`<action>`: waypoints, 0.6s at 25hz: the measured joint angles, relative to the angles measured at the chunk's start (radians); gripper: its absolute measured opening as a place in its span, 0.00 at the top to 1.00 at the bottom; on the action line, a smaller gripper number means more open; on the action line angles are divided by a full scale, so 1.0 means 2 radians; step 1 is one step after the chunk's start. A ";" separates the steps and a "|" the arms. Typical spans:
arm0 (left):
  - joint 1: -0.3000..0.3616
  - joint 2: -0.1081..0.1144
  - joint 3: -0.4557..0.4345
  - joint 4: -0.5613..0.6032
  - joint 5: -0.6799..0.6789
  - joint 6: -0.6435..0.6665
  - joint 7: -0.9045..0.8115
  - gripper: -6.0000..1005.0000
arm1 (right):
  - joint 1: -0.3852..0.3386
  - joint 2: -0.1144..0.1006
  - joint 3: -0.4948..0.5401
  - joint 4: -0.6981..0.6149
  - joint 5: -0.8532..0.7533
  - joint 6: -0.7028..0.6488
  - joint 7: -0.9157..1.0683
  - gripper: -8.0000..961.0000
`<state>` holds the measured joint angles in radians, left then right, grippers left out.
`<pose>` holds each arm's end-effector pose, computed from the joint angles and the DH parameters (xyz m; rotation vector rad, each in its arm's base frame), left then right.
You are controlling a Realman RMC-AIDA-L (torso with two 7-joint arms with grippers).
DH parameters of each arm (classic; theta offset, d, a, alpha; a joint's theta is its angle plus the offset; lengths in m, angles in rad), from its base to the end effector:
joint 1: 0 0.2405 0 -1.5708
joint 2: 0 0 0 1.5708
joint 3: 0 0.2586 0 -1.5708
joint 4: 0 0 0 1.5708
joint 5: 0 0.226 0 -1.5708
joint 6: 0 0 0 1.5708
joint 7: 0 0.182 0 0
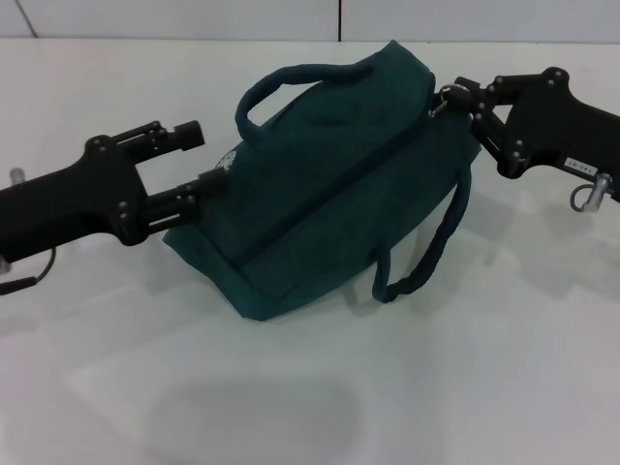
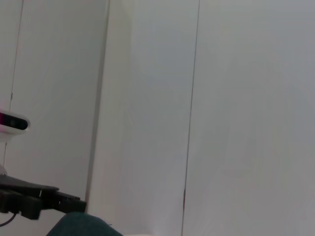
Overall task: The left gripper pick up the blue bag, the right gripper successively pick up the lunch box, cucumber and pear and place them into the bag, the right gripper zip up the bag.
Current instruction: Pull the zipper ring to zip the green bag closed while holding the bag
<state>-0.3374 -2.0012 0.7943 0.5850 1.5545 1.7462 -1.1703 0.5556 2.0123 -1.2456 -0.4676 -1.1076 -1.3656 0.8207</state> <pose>-0.2717 0.3113 0.0194 -2.5087 -0.4349 -1.1065 0.1970 0.3938 -0.0368 -2.4344 0.0492 0.9940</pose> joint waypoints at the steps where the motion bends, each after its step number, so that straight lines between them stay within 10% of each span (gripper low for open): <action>1: 0.000 -0.002 0.000 0.005 0.002 0.002 -0.004 0.49 | 0.000 0.000 0.000 0.000 0.000 -0.001 0.000 0.97; 9: -0.024 -0.035 0.001 0.034 0.057 -0.010 -0.052 0.26 | -0.002 0.000 0.000 0.000 0.000 -0.004 0.000 0.97; 15: -0.033 -0.042 0.001 0.035 0.063 -0.030 -0.056 0.28 | -0.005 0.000 0.000 0.000 0.000 -0.007 0.000 0.97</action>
<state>-0.4025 -2.0850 0.7969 0.6541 1.6808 1.6857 -1.2831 0.5460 2.0126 -1.2455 -0.4680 -1.1069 -1.3797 0.8206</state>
